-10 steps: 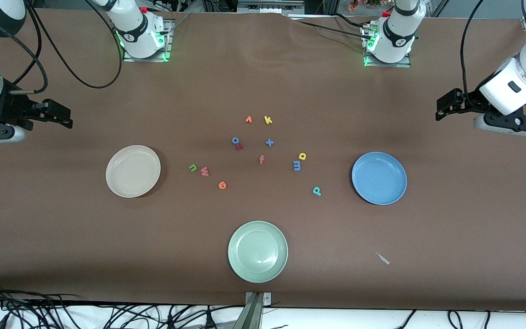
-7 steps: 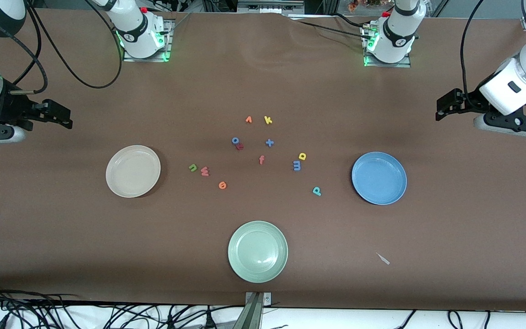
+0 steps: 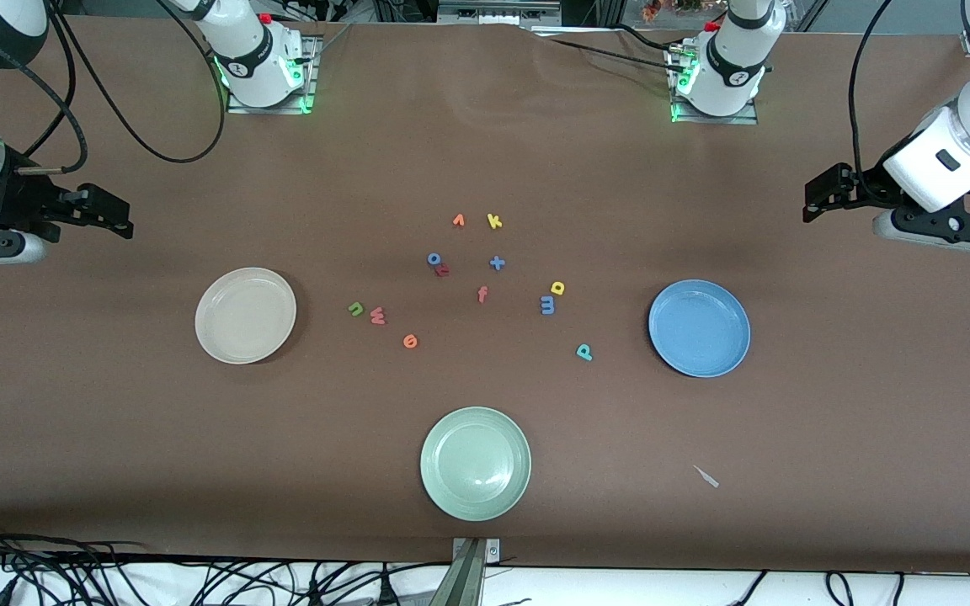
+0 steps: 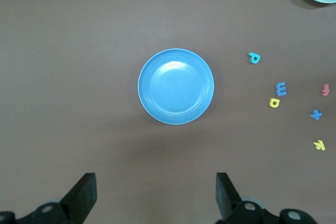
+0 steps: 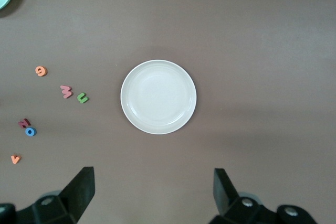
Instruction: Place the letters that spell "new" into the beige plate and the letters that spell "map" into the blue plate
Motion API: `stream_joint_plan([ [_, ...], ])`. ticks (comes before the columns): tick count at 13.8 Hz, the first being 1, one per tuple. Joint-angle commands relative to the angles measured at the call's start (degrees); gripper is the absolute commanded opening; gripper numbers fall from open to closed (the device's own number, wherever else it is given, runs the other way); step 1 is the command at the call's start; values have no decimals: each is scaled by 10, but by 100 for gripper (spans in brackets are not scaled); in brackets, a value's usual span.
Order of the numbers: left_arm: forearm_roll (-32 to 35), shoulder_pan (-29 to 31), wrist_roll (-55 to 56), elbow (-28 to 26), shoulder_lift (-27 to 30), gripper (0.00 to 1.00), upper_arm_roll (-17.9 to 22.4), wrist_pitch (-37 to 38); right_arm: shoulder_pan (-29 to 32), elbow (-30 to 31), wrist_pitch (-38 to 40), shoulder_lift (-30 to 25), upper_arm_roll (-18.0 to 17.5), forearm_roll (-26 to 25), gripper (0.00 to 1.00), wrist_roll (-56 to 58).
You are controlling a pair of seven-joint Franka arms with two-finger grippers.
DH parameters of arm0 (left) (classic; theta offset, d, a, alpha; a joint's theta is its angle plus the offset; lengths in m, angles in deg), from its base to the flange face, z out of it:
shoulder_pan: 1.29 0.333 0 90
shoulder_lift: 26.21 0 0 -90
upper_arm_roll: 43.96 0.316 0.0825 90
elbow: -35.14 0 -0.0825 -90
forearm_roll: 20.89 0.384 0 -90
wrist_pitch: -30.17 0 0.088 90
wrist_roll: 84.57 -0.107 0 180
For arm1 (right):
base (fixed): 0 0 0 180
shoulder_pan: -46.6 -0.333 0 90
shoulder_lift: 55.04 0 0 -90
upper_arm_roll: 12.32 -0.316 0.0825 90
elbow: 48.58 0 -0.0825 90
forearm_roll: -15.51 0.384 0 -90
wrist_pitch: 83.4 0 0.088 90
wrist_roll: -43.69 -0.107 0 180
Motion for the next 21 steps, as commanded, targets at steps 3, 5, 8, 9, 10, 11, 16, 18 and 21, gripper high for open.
stream_joint_plan([
  [3, 4, 2, 1, 2, 1, 100, -2, 5, 3, -11, 0, 5, -2, -7, 100, 7],
  [5, 4, 2, 1, 2, 1, 100, -1, 6, 3, -11, -3, 5, -3, -6, 100, 7],
  [8, 4, 2, 1, 1, 1, 100, -2, 14, 2, -11, 0, 5, -3, -3, 100, 7],
  [9, 4, 1, 1, 2, 1, 100, -3, 16, 2, -11, 0, 5, -3, -2, 100, 7],
  [10, 6, 2, 1, 2, 1, 100, -3, 16, 2, -11, 0, 5, -3, -2, 100, 7],
  [11, 11, 3, 1, 2, 1, 100, -1, 16, 2, -11, 0, 5, -3, -3, 100, 7],
  [16, 12, 3, 2, 2, -6, 100, 0, 16, 2, -11, -1, 5, -3, -5, 100, 7],
  [18, 12, 4, 2, 1, -6, 100, 3, 15, 2, -11, -1, 5, -3, -4, 100, 7],
  [21, 12, 4, 3, 1, -6, 100, 3, 15, 2, -11, -1, 5, -3, -5, 100, 7],
])
